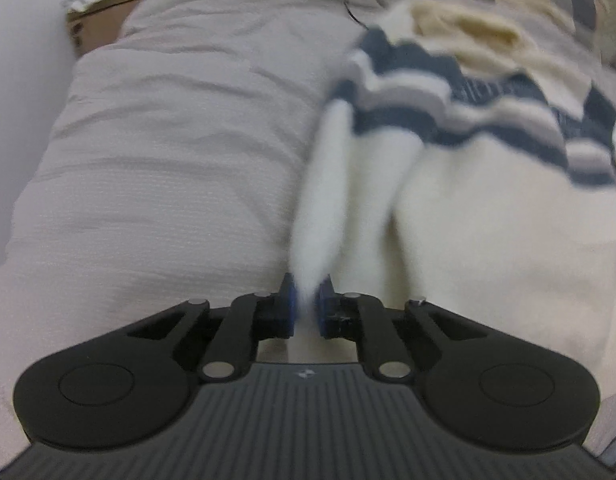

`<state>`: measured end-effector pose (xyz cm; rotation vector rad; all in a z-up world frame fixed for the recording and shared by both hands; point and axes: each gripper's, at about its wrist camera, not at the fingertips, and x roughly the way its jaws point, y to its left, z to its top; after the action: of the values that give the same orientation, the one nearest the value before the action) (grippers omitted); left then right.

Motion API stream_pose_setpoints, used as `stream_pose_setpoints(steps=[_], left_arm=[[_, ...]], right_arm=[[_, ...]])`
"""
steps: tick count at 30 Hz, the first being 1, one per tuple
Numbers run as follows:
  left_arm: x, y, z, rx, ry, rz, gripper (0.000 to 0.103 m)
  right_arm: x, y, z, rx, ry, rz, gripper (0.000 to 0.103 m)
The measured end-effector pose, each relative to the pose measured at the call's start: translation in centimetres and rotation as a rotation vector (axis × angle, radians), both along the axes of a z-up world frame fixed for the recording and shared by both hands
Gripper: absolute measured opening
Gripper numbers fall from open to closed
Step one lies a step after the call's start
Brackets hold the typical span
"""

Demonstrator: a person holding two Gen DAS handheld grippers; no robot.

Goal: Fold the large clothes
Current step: 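Pull the blanket edge with both grippers to spread it, then open them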

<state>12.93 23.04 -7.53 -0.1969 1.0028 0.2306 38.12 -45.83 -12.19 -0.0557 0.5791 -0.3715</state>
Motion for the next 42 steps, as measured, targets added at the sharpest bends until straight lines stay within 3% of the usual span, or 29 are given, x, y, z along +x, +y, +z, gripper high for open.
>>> stream_pose_setpoints(steps=[6,11,15,19,23,27,34,37,39,41,42], left_arm=[[-0.6,4.9,6.0,0.107,-0.125,0.096,0.010],[3.8,10.3,9.4,0.258,-0.188,0.217,0.010],[9.4,14.1,9.2,0.368,-0.216,0.315,0.010],[14.7,17.4,5.8,0.410,-0.186,0.397,0.010],[18.1,20.9,1.1,0.368,-0.166,0.464,0.010],[20.1,22.9,-2.6,0.334,-0.137,0.456,0.011],[19.9,24.8,-3.7,0.189,-0.193,0.467,0.011],[18.4,24.7,-2.7,0.124,-0.216,0.476,0.024],[16.8,24.0,-1.7,0.070,-0.249,0.468,0.057],[14.9,22.2,-0.6,0.032,-0.288,0.419,0.067],[14.0,20.9,0.0,0.034,-0.279,0.397,0.067]], right_arm=[[-0.7,-0.8,1.4,0.001,-0.040,-0.025,0.019],[-0.7,-0.9,2.9,-0.019,-0.119,-0.046,0.019],[0.6,-1.2,3.7,-0.037,-0.178,-0.091,0.019],[2.8,-1.3,2.9,-0.078,-0.177,-0.130,0.019],[5.1,-1.8,0.3,-0.098,-0.108,-0.164,0.019],[7.0,-2.5,-2.1,-0.102,-0.040,-0.180,0.019],[7.0,-2.7,-2.4,-0.026,-0.035,-0.185,0.021],[6.0,-3.0,-1.8,0.048,-0.073,-0.196,0.025],[5.0,-3.0,-1.3,0.086,-0.082,-0.218,0.039],[3.7,-2.8,-0.5,0.132,-0.105,-0.237,0.055],[2.9,-2.6,0.0,0.156,-0.120,-0.233,0.057]])
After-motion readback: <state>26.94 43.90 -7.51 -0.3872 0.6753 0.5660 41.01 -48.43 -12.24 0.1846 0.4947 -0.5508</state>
